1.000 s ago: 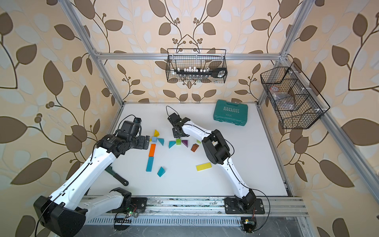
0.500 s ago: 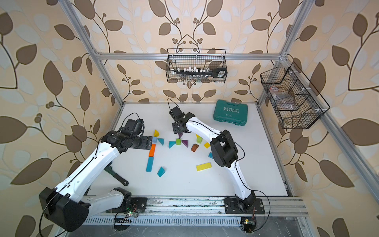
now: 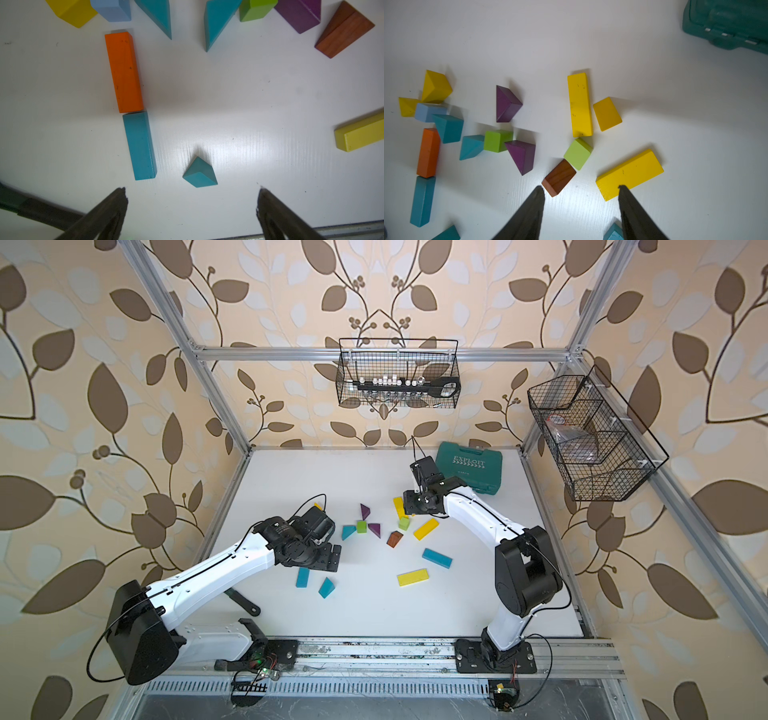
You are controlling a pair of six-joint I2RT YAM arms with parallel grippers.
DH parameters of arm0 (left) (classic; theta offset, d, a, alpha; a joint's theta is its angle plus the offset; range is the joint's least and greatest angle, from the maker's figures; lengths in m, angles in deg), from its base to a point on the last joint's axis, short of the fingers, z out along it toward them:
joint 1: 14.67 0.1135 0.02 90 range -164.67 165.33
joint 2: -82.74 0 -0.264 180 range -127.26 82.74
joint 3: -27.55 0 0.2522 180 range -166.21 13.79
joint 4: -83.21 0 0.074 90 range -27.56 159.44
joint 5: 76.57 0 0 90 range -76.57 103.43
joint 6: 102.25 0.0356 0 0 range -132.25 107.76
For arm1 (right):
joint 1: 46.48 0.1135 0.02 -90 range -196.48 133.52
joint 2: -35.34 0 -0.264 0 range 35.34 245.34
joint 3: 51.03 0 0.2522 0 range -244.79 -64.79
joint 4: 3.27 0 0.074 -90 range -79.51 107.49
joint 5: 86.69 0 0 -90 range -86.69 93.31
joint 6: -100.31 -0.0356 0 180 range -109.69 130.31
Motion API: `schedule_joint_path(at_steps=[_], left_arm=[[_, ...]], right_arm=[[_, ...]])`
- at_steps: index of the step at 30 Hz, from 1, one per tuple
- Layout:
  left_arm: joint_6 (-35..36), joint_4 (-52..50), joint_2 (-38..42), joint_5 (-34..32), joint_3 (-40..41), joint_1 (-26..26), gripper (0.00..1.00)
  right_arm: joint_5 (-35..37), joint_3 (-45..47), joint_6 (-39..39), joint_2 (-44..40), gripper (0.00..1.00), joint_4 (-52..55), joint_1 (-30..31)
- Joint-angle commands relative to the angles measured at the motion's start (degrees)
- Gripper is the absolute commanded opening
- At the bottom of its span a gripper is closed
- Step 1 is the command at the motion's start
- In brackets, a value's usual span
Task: Assemble a small pinwheel with building blocks
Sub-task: Pick up the building block from the center of the board.
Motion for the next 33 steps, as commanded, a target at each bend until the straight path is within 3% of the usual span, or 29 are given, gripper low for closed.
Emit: schedule_joint_path(at_steps=[1,11,22,27,33], left_arm=[[-2.26,-2.39,0.84,-4.57,-4.39,-0.14,0.99],[-0.21,-10.43,0.9,-17.54,-7.1,-0.05,0.99],[2.54,-7.8,-0.01,-18.96,-4.11,0.12,0.99],[3.06,-6.78,1.32,-18.87,-2.65,0.3,0.99],[2.82,-7.03,3.92,-19.32,-1.78,0.38,0.99]], right_arm=[[-1.29,1.28,3.75,0.83,0.59,1.69,0.33],[-0.8,-15.85,2.18,19.72,0.54,3.48,0.89],[5.9,-27.89,1.7,32.37,0.51,6.0,2.11],[9.89,-32.28,1.9,35.96,0.4,9.8,3.33],[12.98,-35.92,0.12,34.02,0.17,14.78,4.58]])
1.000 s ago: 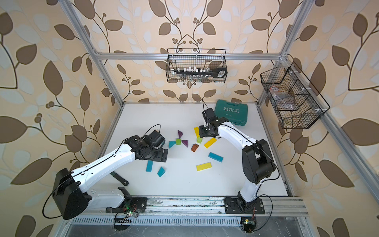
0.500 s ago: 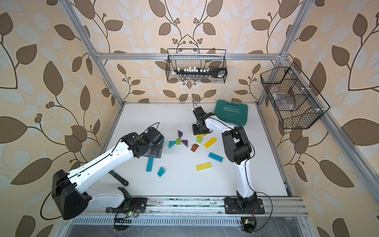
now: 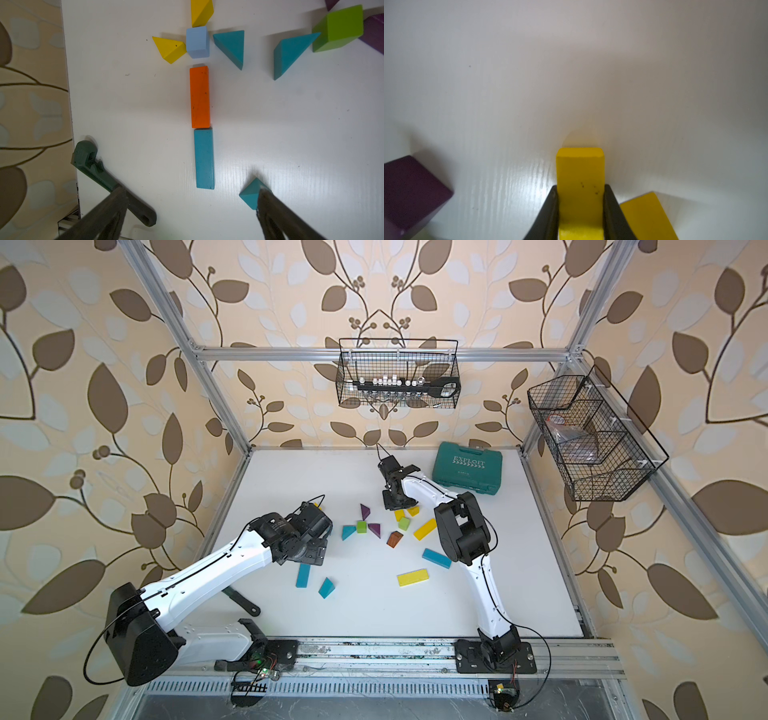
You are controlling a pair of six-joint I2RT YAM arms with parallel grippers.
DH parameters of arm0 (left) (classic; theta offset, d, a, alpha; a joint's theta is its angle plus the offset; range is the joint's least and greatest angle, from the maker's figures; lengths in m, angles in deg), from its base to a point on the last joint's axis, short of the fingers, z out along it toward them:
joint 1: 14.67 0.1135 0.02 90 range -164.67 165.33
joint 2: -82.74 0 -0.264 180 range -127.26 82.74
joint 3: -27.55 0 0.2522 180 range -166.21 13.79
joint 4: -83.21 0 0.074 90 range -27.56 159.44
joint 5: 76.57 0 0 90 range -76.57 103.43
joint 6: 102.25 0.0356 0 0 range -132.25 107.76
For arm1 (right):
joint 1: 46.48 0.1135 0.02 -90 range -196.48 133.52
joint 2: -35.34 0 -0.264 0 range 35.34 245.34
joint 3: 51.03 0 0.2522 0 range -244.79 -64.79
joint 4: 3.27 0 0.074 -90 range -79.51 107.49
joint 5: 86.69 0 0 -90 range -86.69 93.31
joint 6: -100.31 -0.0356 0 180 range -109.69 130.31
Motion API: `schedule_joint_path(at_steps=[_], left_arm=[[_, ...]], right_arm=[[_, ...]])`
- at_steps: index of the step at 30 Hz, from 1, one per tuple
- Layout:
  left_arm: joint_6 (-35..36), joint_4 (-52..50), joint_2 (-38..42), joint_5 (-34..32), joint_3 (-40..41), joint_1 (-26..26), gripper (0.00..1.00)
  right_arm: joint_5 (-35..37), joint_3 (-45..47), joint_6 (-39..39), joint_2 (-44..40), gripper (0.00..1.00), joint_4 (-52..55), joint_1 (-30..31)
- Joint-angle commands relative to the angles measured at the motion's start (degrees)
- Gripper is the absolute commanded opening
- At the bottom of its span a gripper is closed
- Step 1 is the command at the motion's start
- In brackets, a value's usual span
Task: Assemble a small pinwheel with building blocks
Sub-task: Pick up the building block from the center of the board, then assemble the building block at the center of the board.
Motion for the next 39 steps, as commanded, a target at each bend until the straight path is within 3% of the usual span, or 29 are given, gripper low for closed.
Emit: schedule_joint_path(at_steps=[1,9,14,17,23,39], left_arm=[[0.7,-0.22,3.43,-1.79,0.55,0.3,0.99],[0.88,0.06,9.44,-0.33,1.03,0.38,0.99],[2.44,-0.83,12.98,1.8,-0.23,0.56,0.99],[4.25,-0.53,14.66,2.06,-0.2,0.65,0.99],[6.46,1.02,17.07,3.52,1.74,0.65,0.99],[7.45,1.63,17.94,5.57,3.23,0.74,0.99]], right_arm=[[5.35,-3.11,-1.44,-2.05,0.15,5.35,1.19],[12.79,-2.34,-8.16,-14.28,0.07,13.19,4.35],[11.28,14.69,-21.11,-26.79,0.04,7.04,13.87],[11.89,22.82,-29.2,-30.04,0.04,2.27,20.84],[13.15,24.54,-37.15,-24.41,0.05,-0.45,27.68],[8.58,16.13,-37.81,-9.16,0.05,-2.47,25.77]])
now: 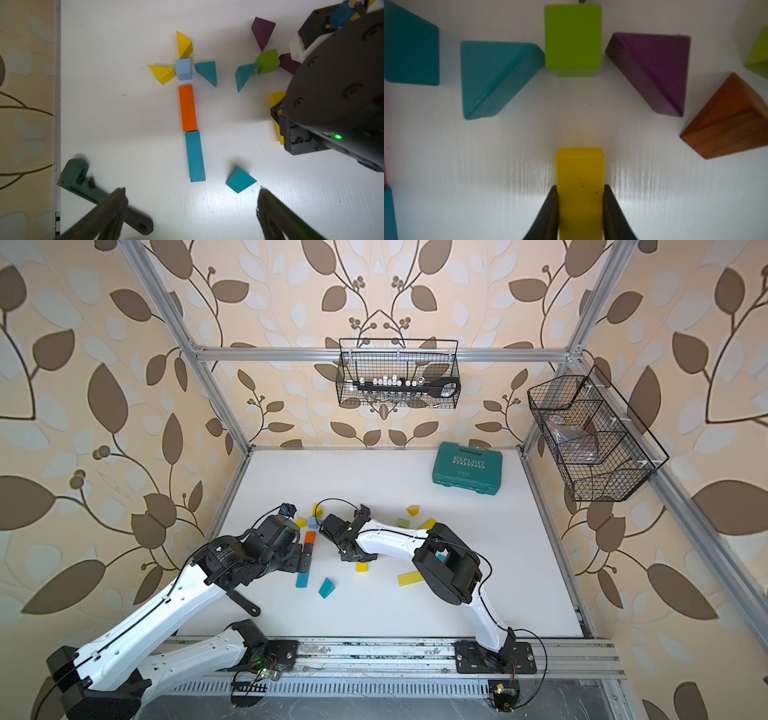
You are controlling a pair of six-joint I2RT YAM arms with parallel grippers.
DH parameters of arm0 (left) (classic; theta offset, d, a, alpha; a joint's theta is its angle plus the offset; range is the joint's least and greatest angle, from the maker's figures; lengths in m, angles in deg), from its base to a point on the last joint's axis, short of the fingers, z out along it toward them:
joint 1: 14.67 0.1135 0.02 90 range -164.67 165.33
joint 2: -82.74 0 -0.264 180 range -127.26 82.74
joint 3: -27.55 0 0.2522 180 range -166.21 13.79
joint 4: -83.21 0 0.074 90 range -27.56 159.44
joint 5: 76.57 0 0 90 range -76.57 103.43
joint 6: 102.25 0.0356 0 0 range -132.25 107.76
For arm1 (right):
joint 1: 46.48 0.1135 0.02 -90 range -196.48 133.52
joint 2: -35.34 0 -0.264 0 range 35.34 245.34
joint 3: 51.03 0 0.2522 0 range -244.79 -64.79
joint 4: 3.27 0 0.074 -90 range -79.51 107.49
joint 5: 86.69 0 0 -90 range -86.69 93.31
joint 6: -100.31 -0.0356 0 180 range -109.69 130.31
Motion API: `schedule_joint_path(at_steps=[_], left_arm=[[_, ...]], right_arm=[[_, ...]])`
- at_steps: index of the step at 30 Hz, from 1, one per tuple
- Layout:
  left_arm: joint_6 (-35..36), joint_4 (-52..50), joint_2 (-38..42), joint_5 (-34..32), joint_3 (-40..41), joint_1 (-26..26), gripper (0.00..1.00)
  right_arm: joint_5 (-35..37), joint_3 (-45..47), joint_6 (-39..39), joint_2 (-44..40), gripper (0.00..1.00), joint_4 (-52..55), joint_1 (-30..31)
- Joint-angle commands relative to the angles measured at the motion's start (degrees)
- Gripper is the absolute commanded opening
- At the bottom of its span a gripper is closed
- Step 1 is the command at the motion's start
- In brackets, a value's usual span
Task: Assemble a small pinwheel with building blocks
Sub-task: Assemble the building block at the center of the board.
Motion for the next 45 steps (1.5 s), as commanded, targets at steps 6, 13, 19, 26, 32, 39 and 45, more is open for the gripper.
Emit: schedule_joint_path(at_steps=[6,13,19,26,32,39,45], left_arm=[[1.28,0.36,-1.01,1.08,0.15,0.69,0.99],[1.24,0.14,-2.05,0.84,-0.03,0.69,0.99],[1.26,0.01,-2.8,0.85,-0.2,0.69,0.99],[1.29,-0.08,-3.45,1.02,-0.38,0.69,0.99],[1.4,-0.25,-4.17,1.07,-0.55,0.69,0.99],[1.39,-0.3,-4.34,1.03,-0.57,0.69,0.99],[1.37,-0.26,-4.52,1.05,-0.64,0.69,0.99]], right_arm=[[-2.51,-0.47,-1.07,1.94,0.06,-2.6,-2.91],[-3.91,-1.84,-0.6,3.65,0.08,-3.02,-3.45],[-4.45,-3.54,-0.42,5.42,0.12,-2.7,-3.52],[-3.18,-4.59,-0.52,6.41,0.17,-1.47,-3.68],[-1.7,-4.81,0.15,5.98,0.28,-0.57,-3.85],[-1.5,-5.54,-0.08,5.84,0.46,0.28,-3.84],[-3.23,-7.0,3.31,1.77,0.47,1.76,-3.53]])
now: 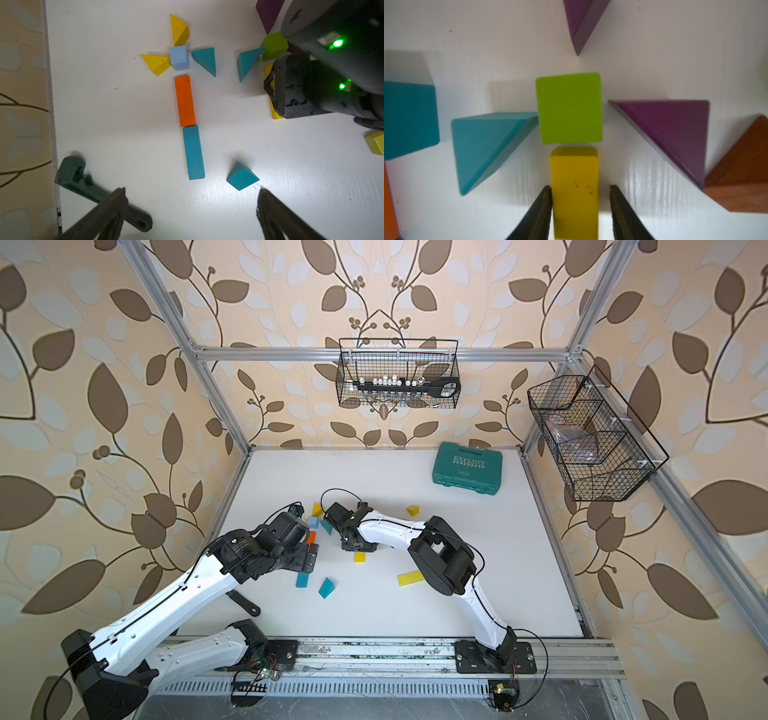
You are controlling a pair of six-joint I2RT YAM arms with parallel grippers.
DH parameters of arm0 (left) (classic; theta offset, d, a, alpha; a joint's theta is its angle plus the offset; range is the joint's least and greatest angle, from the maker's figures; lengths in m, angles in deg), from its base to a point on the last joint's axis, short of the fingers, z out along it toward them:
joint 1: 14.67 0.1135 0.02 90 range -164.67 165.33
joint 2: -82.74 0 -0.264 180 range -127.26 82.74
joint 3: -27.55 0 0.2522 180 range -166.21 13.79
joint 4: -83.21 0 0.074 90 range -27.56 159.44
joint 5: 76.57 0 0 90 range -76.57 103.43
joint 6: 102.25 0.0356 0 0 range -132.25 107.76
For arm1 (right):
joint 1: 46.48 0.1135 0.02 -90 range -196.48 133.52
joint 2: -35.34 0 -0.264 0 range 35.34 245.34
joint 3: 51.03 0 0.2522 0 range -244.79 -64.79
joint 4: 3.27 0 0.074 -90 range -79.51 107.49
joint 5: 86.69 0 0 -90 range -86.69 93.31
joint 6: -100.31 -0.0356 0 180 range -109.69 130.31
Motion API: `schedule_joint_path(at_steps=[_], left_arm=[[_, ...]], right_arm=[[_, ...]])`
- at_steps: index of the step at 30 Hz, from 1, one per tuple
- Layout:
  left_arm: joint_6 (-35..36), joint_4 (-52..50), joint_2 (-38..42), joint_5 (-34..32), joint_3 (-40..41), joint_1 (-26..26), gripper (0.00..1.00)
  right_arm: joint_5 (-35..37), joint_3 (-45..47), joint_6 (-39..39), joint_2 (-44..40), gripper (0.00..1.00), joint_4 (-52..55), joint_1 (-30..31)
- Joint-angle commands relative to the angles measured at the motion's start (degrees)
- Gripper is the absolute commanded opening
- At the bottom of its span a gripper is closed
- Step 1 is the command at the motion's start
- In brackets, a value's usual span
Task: Assemble a small pinwheel with building blocks
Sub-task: Assemble the building block at the center of the board, then pick up the building block from the center of the board.
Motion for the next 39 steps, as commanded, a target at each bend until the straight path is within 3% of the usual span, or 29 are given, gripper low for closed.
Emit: schedule_joint_path(at_steps=[1,5,10,18,26,32,39], left_arm=[[1.34,-0.41,-0.08,0.08,-0.66,0.69,0.99],[1.14,-0.54,-0.34,-0.07,-0.84,0.69,0.99],[1.02,-0.61,-0.17,-0.41,-0.84,0.69,0.99],[1.33,-0.5,-0.84,0.09,-0.88,0.87,0.99],[1.27,-1.27,-4.36,0.68,-1.89,2.27,0.99],[1.22,-1.25,-4.13,0.51,-1.81,2.8,0.99],[1.37,-1.03,-3.67,0.79,-1.72,3.94,0.99]], right_arm=[[-1.06,-2.41,3.49,-3.63,0.48,2.7,0.24],[-1.89,1.18,9.85,-12.77,0.62,3.25,1.08],[-2.37,17.99,19.31,-28.26,0.73,-0.54,-2.04],[-11.21,39.18,26.35,-42.34,0.74,-0.06,-21.09],[-21.27,41.9,34.82,-36.54,0.75,-6.51,-29.77],[-20.75,38.74,38.73,-29.19,0.73,-5.57,-29.95],[-21.09,40.88,37.4,-31.31,0.68,-4.08,-29.41]])
